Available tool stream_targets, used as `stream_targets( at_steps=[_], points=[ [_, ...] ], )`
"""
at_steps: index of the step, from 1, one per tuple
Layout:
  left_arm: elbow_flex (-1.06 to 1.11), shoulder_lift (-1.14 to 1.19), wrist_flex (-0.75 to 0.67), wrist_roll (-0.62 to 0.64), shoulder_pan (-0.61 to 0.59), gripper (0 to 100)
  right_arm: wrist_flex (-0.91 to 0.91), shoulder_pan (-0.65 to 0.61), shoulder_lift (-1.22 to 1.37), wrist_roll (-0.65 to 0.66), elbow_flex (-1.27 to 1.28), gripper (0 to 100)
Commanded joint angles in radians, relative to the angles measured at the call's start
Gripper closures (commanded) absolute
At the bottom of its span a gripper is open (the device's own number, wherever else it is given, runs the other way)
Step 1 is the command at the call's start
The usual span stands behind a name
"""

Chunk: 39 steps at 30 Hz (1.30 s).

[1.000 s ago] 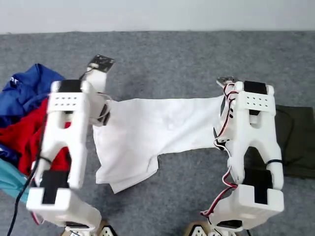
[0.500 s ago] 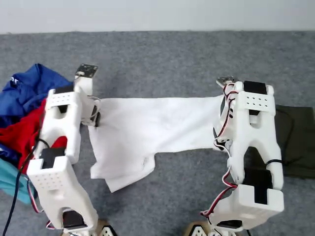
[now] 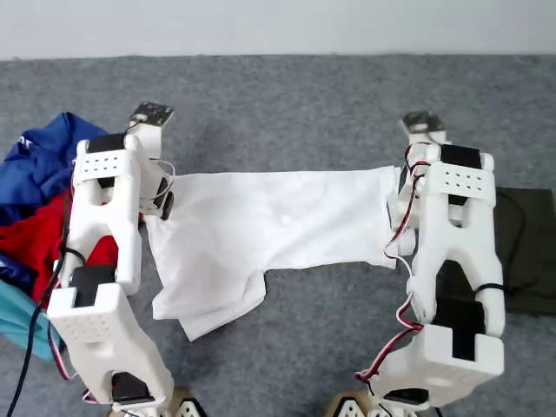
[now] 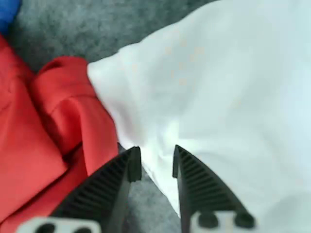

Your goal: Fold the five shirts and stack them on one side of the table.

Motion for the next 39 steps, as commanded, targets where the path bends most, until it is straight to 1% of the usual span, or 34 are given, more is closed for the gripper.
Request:
stream_targets(
  at_steps=[1,5,7,11,14,16,18,19,21,23,26,29,35,37,39],
  points=[
    [-0.030,-0.074,0.035,-0.008,0.025,88,-0.099,-0.015,0.064,-0.026,-0.020,80.1],
    [-0.030,-0.075,0.044,-0.008,0.040,88,-0.041,-0.064,0.216,-0.026,-0.141,74.0],
    [-0.028,-0.075,0.044,-0.008,0.052,88,-0.005,-0.070,0.300,-0.026,-0.222,74.2],
    [-0.027,-0.075,0.060,-0.008,0.069,88,0.010,-0.065,0.479,-0.021,-0.373,74.5],
    [-0.027,-0.075,0.068,-0.008,0.071,88,0.047,-0.079,0.590,-0.020,-0.473,80.9],
    [-0.027,-0.075,0.078,-0.008,0.068,88,0.102,-0.085,0.653,-0.018,-0.543,88.3],
    [-0.027,-0.075,0.097,-0.008,0.064,88,0.163,-0.085,0.705,-0.018,-0.609,97.9],
    [-0.027,-0.075,0.103,-0.008,0.064,88,0.188,-0.084,0.723,-0.018,-0.638,99.7],
    [-0.027,-0.075,0.104,-0.008,0.064,88,0.239,-0.065,0.753,-0.015,-0.695,97.2],
    [-0.027,-0.074,0.106,-0.008,0.066,88,0.282,-0.050,0.765,0.020,-0.760,99.2],
    [-0.027,-0.074,0.106,-0.008,0.069,88,0.318,-0.010,0.766,0.083,-0.855,98.8],
    [-0.027,-0.074,0.107,-0.008,0.069,88,0.326,0.036,0.776,0.109,-0.933,98.8],
    [-0.004,-0.074,0.110,-0.008,0.071,88,0.292,0.108,0.817,0.152,-0.953,98.3],
    [0.036,-0.074,0.110,-0.008,0.081,88,0.314,0.113,0.819,0.152,-0.953,94.3],
    [0.082,-0.084,0.126,-0.009,0.103,88,0.372,0.108,0.809,0.157,-0.953,86.0]
  ],
)
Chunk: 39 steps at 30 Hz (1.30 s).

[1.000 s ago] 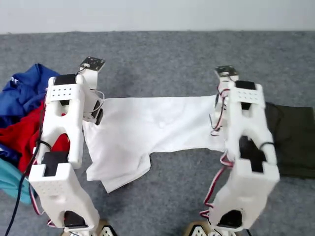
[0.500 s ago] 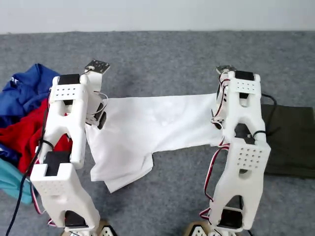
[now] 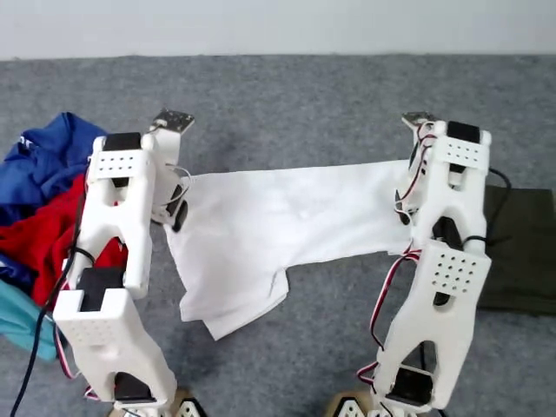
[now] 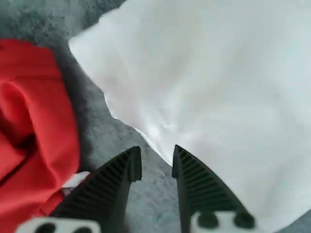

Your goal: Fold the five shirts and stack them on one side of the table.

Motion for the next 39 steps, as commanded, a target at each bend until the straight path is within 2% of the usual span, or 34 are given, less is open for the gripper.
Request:
stream_targets(
  at_steps=[1,3,7,12,17,24,29,39],
  points=[
    [0.039,-0.068,0.051,-0.012,0.051,88,0.088,0.018,-0.021,0.014,-0.037,81.4],
    [0.041,-0.084,0.121,-0.041,0.092,88,0.150,0.002,-0.053,0.043,-0.044,74.2],
    [0.045,-0.166,0.255,-0.109,0.170,88,0.160,-0.018,-0.148,0.089,-0.041,73.1],
    [0.262,-0.287,0.253,-0.164,0.232,88,0.162,-0.013,-0.288,0.087,-0.008,73.1],
    [0.541,-0.399,0.249,-0.227,0.356,89,0.160,-0.021,-0.469,0.086,0.183,73.1],
    [0.564,-0.502,0.186,-0.219,0.470,90,0.157,-0.015,-0.648,0.089,0.442,73.1],
    [0.564,-0.471,0.018,-0.221,0.451,90,0.157,-0.019,-0.719,0.086,0.532,73.1],
    [0.561,-0.256,-0.064,-0.230,0.448,90,0.157,-0.013,-0.776,0.086,0.586,73.1]
  ],
)
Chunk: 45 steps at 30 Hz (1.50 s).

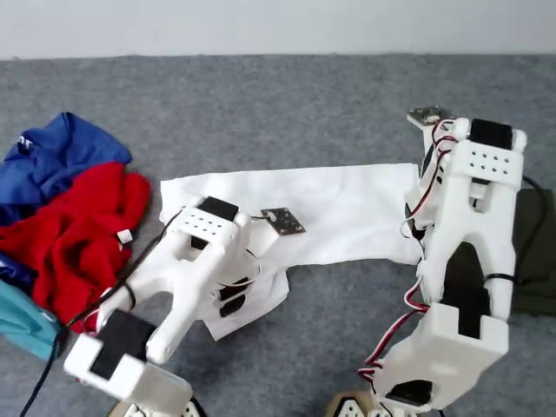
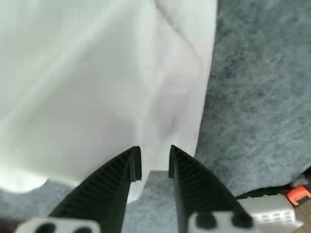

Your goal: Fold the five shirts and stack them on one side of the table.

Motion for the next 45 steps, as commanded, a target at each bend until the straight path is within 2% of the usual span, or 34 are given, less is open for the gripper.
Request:
stream_targets(
  at_steps=[1,5,10,18,25,34,41,45],
  points=[
    [-0.007,0.035,-0.018,-0.029,-0.005,90,0.042,-0.002,-0.051,0.012,0.002,73.1],
    [-0.004,0.069,-0.023,-0.055,0.000,90,0.042,-0.002,-0.047,0.012,0.002,73.1],
    [-0.002,0.115,-0.094,-0.057,-0.014,93,0.042,-0.004,-0.047,0.012,0.003,73.1],
    [-0.012,0.232,-0.081,-0.057,-0.011,98,0.042,-0.005,-0.045,0.012,0.003,73.1],
    [-0.079,0.232,0.063,-0.057,-0.009,98,0.041,-0.004,-0.045,0.012,0.014,73.1],
    [-0.280,0.232,0.222,-0.057,0.014,98,-0.010,-0.004,-0.051,0.012,0.170,73.1],
    [-0.361,0.232,0.279,-0.052,0.083,98,-0.079,-0.005,-0.054,0.012,0.267,73.1],
    [-0.363,0.232,0.290,-0.055,0.080,98,-0.104,-0.004,-0.054,0.012,0.313,73.2]
  ],
)
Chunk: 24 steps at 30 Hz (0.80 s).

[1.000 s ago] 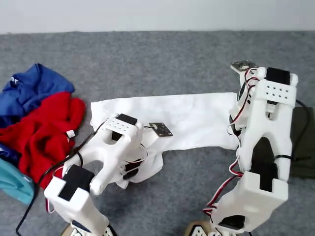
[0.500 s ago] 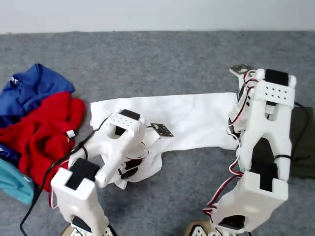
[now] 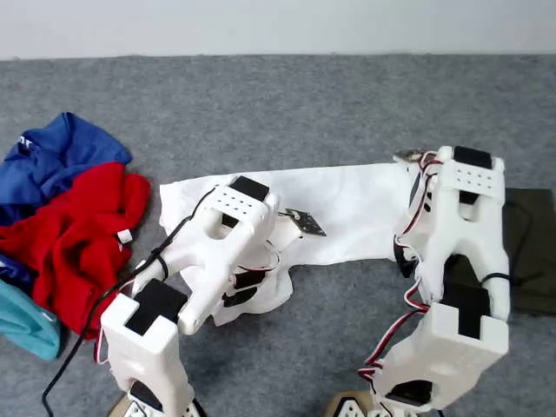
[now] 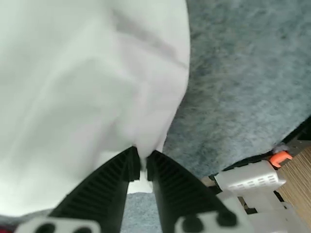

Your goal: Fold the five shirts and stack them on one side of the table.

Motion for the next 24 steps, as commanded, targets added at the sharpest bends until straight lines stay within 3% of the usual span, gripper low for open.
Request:
stream_targets(
  at_steps=[1,12,24],
  points=[
    [-0.033,-0.003,0.021,-0.012,0.003,98,-0.024,-0.004,-0.054,0.012,0.018,73.2],
    [-0.283,0.009,0.020,-0.064,-0.232,98,-0.027,-0.010,-0.048,0.011,0.035,73.2],
    [-0.340,0.009,-0.048,-0.098,-0.244,92,-0.030,-0.019,-0.050,0.011,0.068,73.2]
  ],
)
